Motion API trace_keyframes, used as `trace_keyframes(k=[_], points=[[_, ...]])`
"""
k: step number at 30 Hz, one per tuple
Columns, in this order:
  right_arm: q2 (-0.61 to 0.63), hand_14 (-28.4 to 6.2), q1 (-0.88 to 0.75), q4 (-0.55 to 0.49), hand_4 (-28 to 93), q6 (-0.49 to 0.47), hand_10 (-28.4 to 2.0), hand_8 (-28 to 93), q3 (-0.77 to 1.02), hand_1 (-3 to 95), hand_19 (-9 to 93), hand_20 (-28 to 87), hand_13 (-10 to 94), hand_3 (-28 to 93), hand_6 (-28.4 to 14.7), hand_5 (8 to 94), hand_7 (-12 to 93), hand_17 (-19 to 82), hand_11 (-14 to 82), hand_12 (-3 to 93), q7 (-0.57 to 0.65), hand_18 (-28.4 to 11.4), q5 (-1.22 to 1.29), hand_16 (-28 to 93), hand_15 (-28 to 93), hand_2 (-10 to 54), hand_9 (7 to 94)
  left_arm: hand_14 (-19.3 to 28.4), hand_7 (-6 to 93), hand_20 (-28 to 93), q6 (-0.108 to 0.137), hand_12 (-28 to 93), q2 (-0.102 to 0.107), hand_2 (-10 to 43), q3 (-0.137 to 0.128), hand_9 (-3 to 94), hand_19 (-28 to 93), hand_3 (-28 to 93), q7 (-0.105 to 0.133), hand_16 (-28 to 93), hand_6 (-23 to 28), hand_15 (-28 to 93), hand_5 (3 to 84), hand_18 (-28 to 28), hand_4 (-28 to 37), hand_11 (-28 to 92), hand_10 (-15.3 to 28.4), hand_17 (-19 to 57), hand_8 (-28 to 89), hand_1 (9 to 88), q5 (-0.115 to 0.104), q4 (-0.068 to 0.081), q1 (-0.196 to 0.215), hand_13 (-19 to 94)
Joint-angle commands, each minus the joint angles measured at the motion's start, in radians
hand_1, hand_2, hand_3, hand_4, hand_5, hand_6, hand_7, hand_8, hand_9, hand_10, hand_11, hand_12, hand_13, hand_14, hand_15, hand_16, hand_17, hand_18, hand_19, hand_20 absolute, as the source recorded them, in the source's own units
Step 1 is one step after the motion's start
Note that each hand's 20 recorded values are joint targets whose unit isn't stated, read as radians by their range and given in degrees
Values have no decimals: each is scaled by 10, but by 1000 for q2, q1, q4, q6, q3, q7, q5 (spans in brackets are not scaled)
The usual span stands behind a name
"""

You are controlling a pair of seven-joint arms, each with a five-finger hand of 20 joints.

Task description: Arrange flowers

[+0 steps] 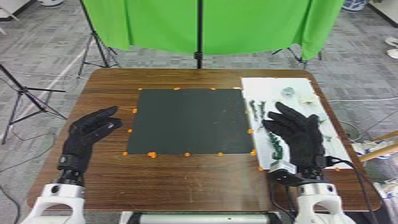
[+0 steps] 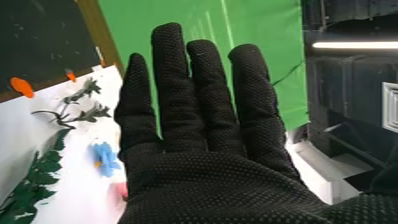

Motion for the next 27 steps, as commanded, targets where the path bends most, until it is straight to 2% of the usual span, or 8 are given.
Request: trace_keyframes(k=[1, 4, 8, 12, 15, 17, 21, 27], points=[[2, -145, -13, -9, -283, 36, -147, -96, 3, 120, 431, 448, 543, 615, -18, 509, 161, 175, 96, 186, 18, -205, -32, 296, 188, -95, 551, 184, 159, 317, -2, 138, -5, -34, 4, 507, 313, 625, -19, 4, 45, 315, 487, 155, -108, 259, 138, 80, -65, 381, 4, 2, 8, 412], [11, -143, -2, -9, -283, 56, -147, -94, 3, 113, 480, 473, 567, 674, -20, 508, 159, 179, 97, 186, 39, -210, -71, 293, 205, -95, 551, 186, 159, 318, -11, 138, 0, -33, 7, 506, 312, 625, -18, 4, 45, 314, 486, 155, -108, 259, 138, 80, -65, 381, 14, 6, -5, 411], [16, -135, -2, -20, -282, 104, -146, -93, -9, 138, 527, 498, 603, 697, -22, 504, 158, 189, 108, 186, 77, -216, -131, 285, 241, -95, 558, 185, 159, 317, -3, 138, -6, -33, -2, 506, 311, 626, -24, 5, 45, 315, 486, 155, -109, 258, 138, 79, -65, 381, 12, -3, 16, 411], [48, -120, 4, -36, -282, 240, -148, -91, -29, 196, 626, 568, 659, 690, -32, 519, 174, 237, 176, 206, 136, -218, -266, 267, 413, -95, 599, 185, 159, 317, -6, 137, -4, -31, 0, 505, 311, 625, -31, 5, 46, 314, 486, 155, -110, 259, 138, 78, -65, 382, 9, 0, 13, 409], [82, -101, 16, -47, -282, 351, -150, -91, -43, 248, 715, 617, 706, 685, -30, 591, 238, 277, 267, 256, 219, -228, -490, 279, 556, -95, 665, 185, 159, 317, -10, 137, -4, -31, -1, 505, 311, 624, -30, 4, 46, 313, 486, 155, -110, 258, 138, 78, -65, 383, 15, 1, 9, 409], [107, -95, 23, -60, -282, 398, -148, -94, -50, 272, 756, 632, 728, 678, -26, 630, 273, 300, 308, 278, 320, -235, -666, 289, 612, -95, 685, 185, 159, 316, -6, 138, -5, -30, -4, 504, 311, 624, -35, 4, 45, 313, 486, 155, -110, 259, 138, 78, -65, 383, 14, -2, 13, 409], [146, -82, 10, -81, -283, 393, -136, -91, -39, 294, 813, 641, 758, 674, -29, 671, 306, 343, 383, 321, 519, -240, -993, 314, 681, -95, 707, 184, 158, 316, -10, 138, -2, -30, -5, 503, 311, 624, -44, 3, 46, 313, 487, 155, -110, 258, 139, 78, -66, 383, 18, -6, 15, 409], [194, -69, -5, -103, -283, 222, -137, -88, -22, 300, 842, 629, 781, 666, -37, 694, 276, 366, 368, 324, 725, -245, -1241, 335, 688, -95, 728, 185, 158, 316, -19, 137, 3, -29, -10, 503, 310, 622, -54, 3, 46, 312, 484, 154, -110, 257, 139, 78, -65, 384, 22, -9, 10, 408]])
